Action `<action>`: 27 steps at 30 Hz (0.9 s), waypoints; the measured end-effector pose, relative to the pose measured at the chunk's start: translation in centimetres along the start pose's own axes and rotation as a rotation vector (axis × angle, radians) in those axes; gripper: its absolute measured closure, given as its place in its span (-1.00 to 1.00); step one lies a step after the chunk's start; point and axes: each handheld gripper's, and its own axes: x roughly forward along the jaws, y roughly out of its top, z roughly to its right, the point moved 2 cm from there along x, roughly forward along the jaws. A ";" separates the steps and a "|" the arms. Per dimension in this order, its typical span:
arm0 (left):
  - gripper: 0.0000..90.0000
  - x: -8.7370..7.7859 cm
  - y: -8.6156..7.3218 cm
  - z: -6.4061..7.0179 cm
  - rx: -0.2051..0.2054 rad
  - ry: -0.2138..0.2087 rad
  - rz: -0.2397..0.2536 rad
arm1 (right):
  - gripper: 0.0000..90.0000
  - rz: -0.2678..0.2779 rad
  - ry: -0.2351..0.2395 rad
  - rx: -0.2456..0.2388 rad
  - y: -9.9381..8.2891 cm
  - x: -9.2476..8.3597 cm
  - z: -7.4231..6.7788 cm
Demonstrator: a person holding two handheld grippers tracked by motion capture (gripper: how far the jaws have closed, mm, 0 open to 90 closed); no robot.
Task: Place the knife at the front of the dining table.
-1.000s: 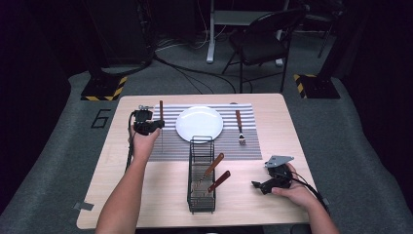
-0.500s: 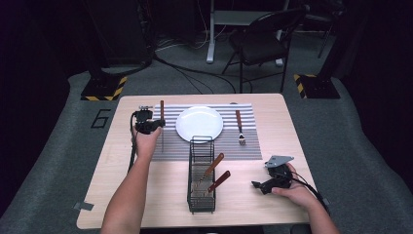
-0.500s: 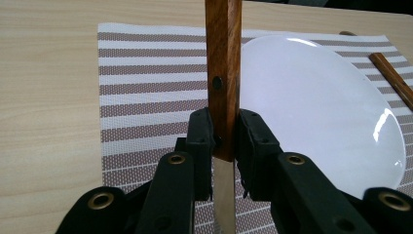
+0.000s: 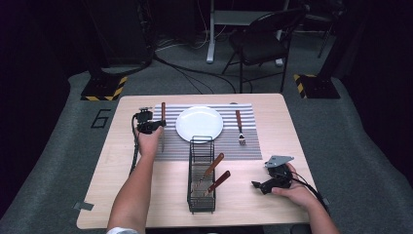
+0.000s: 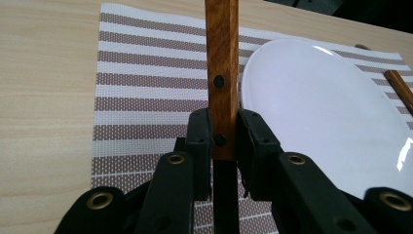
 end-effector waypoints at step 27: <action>0.70 2.7 -1.2 -1.5 -0.093 0.065 -0.036 | -1.00 0.004 0.000 -0.009 0.0 0.0 0.1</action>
